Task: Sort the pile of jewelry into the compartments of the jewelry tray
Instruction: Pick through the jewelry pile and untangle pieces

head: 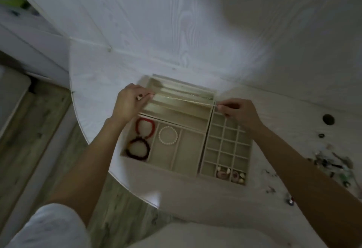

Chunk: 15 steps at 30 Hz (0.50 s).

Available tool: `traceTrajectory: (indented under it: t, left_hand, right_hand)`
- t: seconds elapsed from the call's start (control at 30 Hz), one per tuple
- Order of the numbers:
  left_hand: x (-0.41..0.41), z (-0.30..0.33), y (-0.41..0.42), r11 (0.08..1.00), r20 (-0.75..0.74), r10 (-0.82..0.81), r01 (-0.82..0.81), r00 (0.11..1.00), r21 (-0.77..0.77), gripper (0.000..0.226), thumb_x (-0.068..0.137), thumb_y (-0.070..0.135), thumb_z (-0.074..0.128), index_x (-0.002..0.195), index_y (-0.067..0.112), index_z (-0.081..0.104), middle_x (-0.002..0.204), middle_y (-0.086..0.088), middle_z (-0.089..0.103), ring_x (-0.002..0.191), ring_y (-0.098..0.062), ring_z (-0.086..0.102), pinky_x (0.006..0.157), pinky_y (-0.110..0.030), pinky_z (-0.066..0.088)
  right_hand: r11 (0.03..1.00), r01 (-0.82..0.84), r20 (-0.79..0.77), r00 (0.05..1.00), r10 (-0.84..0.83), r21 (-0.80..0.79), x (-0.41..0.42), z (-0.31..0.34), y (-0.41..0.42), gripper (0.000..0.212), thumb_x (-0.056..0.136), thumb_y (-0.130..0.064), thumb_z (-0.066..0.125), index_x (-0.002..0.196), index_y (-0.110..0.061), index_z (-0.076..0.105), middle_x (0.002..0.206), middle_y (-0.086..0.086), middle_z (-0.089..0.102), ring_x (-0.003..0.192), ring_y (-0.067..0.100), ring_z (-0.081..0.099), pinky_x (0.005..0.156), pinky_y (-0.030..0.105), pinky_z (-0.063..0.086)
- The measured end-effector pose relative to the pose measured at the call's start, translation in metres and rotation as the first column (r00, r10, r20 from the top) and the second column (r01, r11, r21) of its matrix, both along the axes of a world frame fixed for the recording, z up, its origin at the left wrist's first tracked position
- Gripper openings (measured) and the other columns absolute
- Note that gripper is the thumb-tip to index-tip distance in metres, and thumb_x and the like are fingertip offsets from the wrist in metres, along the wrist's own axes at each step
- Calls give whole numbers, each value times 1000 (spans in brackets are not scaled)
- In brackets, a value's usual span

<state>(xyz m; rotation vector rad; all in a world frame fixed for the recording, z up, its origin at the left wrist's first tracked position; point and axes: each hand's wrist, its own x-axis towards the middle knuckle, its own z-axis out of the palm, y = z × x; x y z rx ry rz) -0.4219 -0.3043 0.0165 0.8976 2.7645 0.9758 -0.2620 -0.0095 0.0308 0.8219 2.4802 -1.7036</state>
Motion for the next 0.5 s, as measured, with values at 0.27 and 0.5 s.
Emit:
traceTrajectory:
  t: [0.27,0.5]
  left_hand:
    - [-72,-23,7,936,-153,-289,246,945,-250,8,84,17,71,90,12,73,86,-5,68,82,-22,48,65,-34,45]
    - [-95,-20,20,853,-161,-428,338,890,-397,11,72,17,81,80,14,74,85,-10,60,75,-29,50,65,-33,31]
  right_hand:
    - [881,-180,86,984,158,438,-47,-21,-20,9,80,-12,70,87,-10,74,84,10,68,79,20,59,71,19,35]
    - [653,-475,311,880,359,590,-64,-24,-22,21,90,-7,56,106,-6,69,104,14,58,98,29,52,78,32,38]
